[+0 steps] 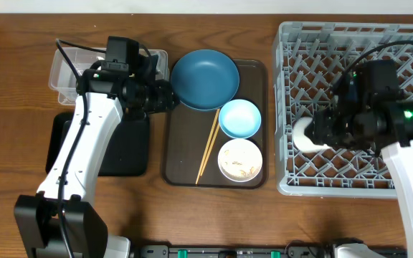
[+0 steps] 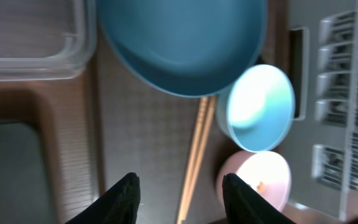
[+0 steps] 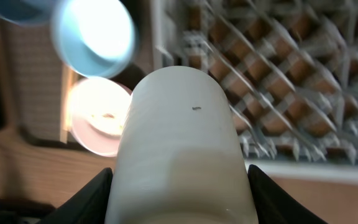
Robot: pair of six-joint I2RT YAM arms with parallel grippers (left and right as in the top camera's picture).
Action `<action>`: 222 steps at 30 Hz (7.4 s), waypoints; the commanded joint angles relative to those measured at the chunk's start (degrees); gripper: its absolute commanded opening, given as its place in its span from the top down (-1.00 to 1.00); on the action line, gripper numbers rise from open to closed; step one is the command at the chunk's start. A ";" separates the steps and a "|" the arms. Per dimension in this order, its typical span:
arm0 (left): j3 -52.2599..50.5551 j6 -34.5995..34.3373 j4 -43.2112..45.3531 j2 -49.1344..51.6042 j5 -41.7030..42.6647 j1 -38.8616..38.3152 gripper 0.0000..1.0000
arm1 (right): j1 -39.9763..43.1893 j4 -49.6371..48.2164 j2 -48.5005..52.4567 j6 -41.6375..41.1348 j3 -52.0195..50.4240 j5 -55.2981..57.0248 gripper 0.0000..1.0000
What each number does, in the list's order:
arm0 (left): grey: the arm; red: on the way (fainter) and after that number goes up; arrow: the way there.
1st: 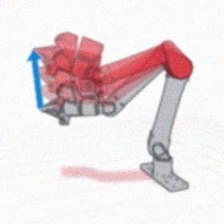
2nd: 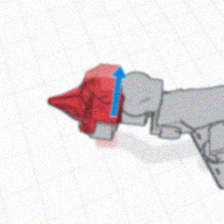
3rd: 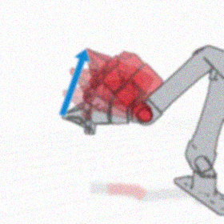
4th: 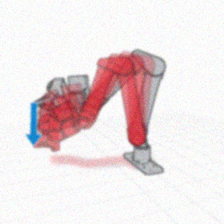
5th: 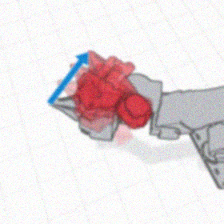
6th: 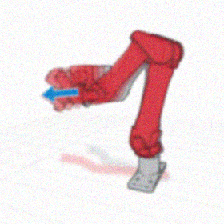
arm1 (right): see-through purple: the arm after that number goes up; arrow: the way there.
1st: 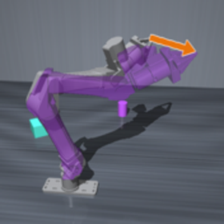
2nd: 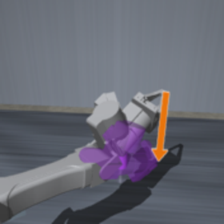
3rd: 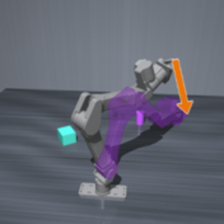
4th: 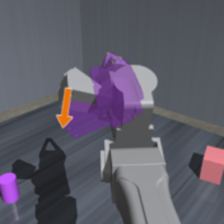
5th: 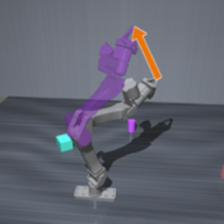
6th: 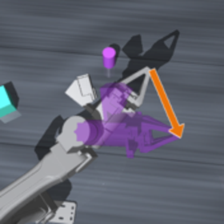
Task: Sort waste into correct bins and load items into the dishwasher rack
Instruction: 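Place white cup upside down in dish rack with right gripper, then move right gripper to light-blue bowl and grasp its rim, then lift light-blue bowl with right gripper toward back of rack, then set light-blue bowl in rear of dish rack and release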
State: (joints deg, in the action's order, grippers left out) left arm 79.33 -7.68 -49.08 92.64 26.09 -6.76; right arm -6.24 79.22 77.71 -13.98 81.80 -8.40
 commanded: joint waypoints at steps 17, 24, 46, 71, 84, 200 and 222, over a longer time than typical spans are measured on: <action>0.70 0.13 -1.03 0.04 -4.35 0.24 0.08 | -0.96 -1.03 16.65 -1.84 0.61 6.05 0.56; 0.70 0.13 -1.05 0.04 -4.33 0.24 0.08 | -0.98 -2.40 18.95 -1.81 0.59 6.03 -0.09; 0.72 0.15 -1.20 0.04 -4.35 0.13 0.07 | -7.23 -1.81 18.49 1.18 17.99 1.51 -0.65; 0.74 1.64 -0.98 -0.74 -7.43 -4.57 0.07 | -16.70 -16.00 18.67 -10.69 12.26 6.62 -0.51; 0.81 -3.76 2.36 -0.74 -22.32 -21.38 -0.01 | -10.01 -10.56 15.74 -8.22 14.08 2.99 -0.50; 0.79 -13.86 -1.44 -0.92 -22.32 -7.39 -0.59 | -1.60 -16.79 13.55 -6.10 24.68 45.38 0.97; 0.79 -13.86 -1.44 -0.92 -22.29 -7.39 -0.78 | 0.52 -38.34 32.54 18.12 24.63 64.92 0.98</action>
State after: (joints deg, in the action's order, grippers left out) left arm 79.33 -21.21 -50.39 92.64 4.47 -14.35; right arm -5.21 42.11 108.57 -1.37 106.17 51.90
